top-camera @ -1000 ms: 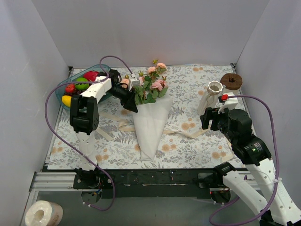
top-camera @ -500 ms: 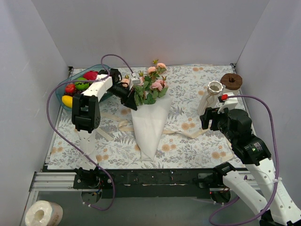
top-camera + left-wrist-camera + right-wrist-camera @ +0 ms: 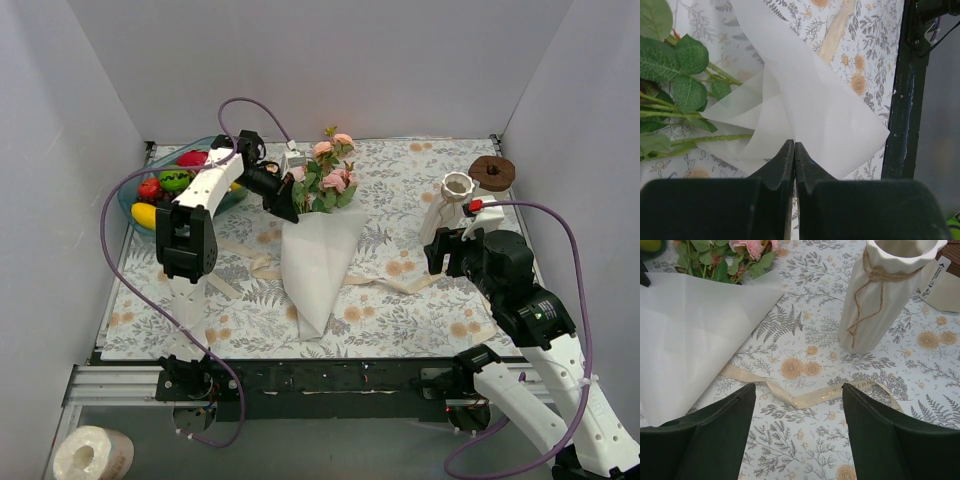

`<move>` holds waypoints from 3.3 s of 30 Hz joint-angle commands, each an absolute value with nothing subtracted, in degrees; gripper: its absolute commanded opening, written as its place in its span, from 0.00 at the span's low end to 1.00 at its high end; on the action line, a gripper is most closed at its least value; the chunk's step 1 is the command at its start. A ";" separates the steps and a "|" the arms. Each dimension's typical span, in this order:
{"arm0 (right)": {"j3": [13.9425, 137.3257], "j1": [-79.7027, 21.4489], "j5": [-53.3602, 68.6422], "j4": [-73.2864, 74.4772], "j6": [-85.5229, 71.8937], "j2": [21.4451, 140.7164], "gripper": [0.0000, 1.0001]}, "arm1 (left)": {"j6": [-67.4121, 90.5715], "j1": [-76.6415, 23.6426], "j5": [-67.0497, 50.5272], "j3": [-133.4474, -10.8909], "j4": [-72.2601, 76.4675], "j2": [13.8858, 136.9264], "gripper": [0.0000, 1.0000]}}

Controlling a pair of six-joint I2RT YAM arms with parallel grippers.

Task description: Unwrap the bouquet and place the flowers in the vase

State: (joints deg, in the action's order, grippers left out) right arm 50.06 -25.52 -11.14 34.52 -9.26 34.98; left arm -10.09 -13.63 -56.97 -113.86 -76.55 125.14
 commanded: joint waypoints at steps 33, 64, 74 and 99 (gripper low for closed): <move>53.44 -25.66 -12.22 35.33 -9.32 31.29 0.79 | 28.82 -17.67 -29.67 -117.52 -46.88 104.33 0.98; 53.00 -25.66 -12.30 37.35 -10.11 29.44 0.79 | 5.02 -30.76 -31.37 -113.10 -54.56 125.41 0.91; 52.30 -25.66 -12.57 36.04 -9.93 30.32 0.79 | 1.14 -30.85 -35.77 -116.28 -64.86 127.97 0.56; 52.56 -25.66 -12.57 35.60 -9.49 30.85 0.79 | 1.23 -30.67 -32.08 -116.10 -65.39 129.81 0.52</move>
State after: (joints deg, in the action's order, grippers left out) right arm 51.70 -25.52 -11.88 37.54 -9.89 30.89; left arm 3.27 -30.72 -30.85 -114.15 -60.90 129.21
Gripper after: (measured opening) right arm 0.795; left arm 0.519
